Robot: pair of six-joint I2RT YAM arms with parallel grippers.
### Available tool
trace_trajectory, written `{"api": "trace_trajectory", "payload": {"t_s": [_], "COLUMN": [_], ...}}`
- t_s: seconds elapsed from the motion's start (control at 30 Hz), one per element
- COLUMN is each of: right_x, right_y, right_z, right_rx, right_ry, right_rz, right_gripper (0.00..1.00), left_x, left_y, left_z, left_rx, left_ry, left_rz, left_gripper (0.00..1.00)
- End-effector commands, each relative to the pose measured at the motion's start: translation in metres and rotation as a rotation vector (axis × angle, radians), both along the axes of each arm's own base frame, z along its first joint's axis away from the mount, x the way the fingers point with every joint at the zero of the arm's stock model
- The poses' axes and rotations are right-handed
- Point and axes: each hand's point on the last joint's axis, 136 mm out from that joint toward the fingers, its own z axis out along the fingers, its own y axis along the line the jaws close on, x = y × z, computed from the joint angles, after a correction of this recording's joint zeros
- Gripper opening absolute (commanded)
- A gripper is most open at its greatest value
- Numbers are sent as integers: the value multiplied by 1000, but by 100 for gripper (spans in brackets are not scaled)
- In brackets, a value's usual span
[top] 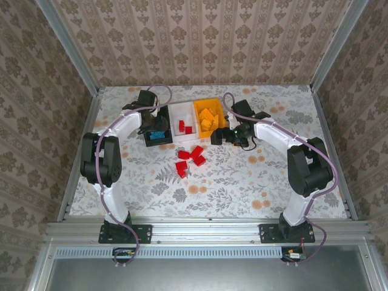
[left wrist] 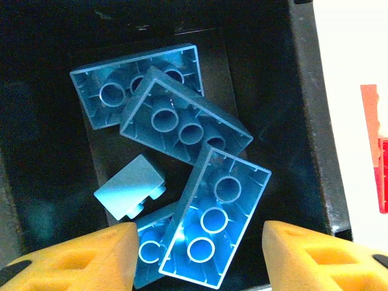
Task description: Sort the legos into containers by color
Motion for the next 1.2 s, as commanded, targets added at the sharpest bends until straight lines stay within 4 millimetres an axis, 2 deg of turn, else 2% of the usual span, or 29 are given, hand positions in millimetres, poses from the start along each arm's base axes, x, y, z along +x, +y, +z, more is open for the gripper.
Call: {"api": "trace_trajectory", "payload": {"t_s": [0.0,0.1,0.23,0.37,0.5,0.7,0.8,0.87,1.0,1.17], "right_x": [1,0,-1,-1,0,-4,-10,-13,-20,-29], "right_y": [1,2,3,6,14,30,39,45,52,55], "right_z": [10,13,17,26,37,50,55,56,57,56], "right_rx": [23,26,35,59,100,121,103,92,69,-17], "right_ry": [-1,-3,-6,-19,-24,-32,-44,-49,-51,-65], "right_rz": [-8,-8,-9,-19,-28,-22,-5,2,17,47], "right_gripper": [100,100,100,100,100,100,100,100,100,100], "left_x": [2,0,-7,-24,-51,-101,-124,-136,-144,-142], "left_y": [3,2,0,2,0,-2,-5,-7,-1,4], "left_z": [14,32,69,105,125,129,125,117,99,93], "left_rx": [-13,-32,-83,-126,-170,-204,-225,-237,-197,-196], "left_ry": [-23,-57,-145,-232,-243,-187,-136,-86,-48,-53], "left_rz": [14,15,14,11,-34,-115,-166,-197,-207,-184], "left_gripper": [59,60,61,64,71,86,100,100,100,100]}}
